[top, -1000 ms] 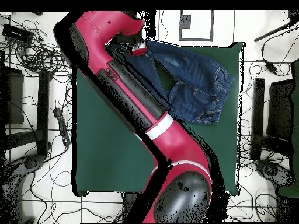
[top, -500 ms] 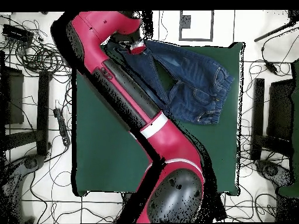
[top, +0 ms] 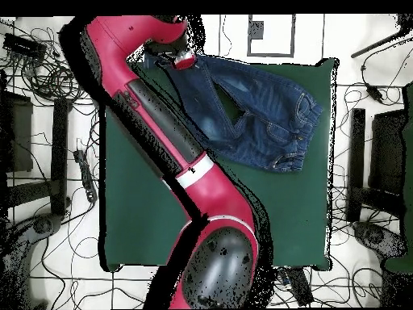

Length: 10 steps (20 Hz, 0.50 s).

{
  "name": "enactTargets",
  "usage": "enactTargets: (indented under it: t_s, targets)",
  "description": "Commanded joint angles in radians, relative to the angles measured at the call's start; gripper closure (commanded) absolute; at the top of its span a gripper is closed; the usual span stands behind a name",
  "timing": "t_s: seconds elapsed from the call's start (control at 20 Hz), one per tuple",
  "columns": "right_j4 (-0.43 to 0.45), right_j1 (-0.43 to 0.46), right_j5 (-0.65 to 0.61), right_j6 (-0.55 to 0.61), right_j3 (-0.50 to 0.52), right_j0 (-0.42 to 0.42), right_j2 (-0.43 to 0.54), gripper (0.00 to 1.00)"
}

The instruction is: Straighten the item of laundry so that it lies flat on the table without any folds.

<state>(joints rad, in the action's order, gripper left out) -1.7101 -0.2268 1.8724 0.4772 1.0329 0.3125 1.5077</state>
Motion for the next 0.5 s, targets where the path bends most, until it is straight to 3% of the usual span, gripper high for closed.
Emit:
enactTargets:
  t_s: [0.05, 0.5]
  targets:
    - [0.005, 0.022, -0.044, -0.484, -0.12, -0.057, -0.029, 1.0]
    - [0.057, 0.043, -0.098, -0.607, -0.157, -0.081, -0.03, 1.0]
